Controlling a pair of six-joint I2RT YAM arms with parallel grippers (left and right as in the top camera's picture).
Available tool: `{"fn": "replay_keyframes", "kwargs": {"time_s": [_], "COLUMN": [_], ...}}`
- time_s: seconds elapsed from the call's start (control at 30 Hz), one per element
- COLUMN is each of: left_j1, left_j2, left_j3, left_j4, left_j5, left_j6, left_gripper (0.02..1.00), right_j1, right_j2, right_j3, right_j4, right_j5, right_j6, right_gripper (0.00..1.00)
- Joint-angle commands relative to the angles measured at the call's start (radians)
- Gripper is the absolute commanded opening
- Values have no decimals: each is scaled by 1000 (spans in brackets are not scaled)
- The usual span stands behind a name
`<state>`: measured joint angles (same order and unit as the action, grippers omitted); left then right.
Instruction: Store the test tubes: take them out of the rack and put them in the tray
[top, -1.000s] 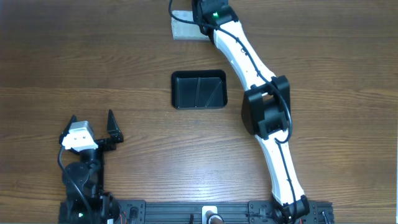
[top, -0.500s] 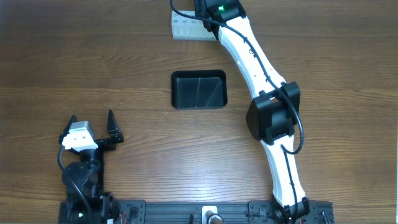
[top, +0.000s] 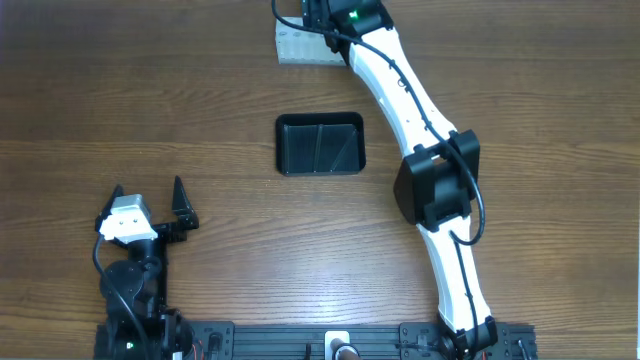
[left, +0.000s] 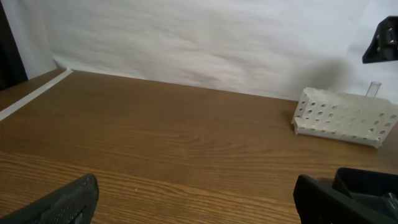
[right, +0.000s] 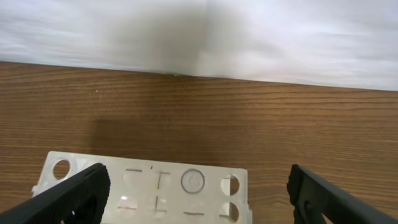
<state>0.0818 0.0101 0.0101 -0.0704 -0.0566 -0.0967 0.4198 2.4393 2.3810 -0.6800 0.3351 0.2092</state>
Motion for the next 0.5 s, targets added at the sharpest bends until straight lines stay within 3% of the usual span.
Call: {"fn": "replay_keyframes", "kwargs": {"time_s": [0.03,0.5], "left_j1": [7,7], "left_j2": [-7,-7], "left_j3": [-4,-4], "left_j4": [2,2], "left_j5": [3,3], "left_j6": [11,11], "left_gripper": [998,996], "right_j1": [5,-4], "right_j2": [54,111], "right_j3": [-7,-7], "right_j4": [12,97], "right_j5": [-4,7], "right_j6": [3,-9], "right_gripper": [904,877]}}
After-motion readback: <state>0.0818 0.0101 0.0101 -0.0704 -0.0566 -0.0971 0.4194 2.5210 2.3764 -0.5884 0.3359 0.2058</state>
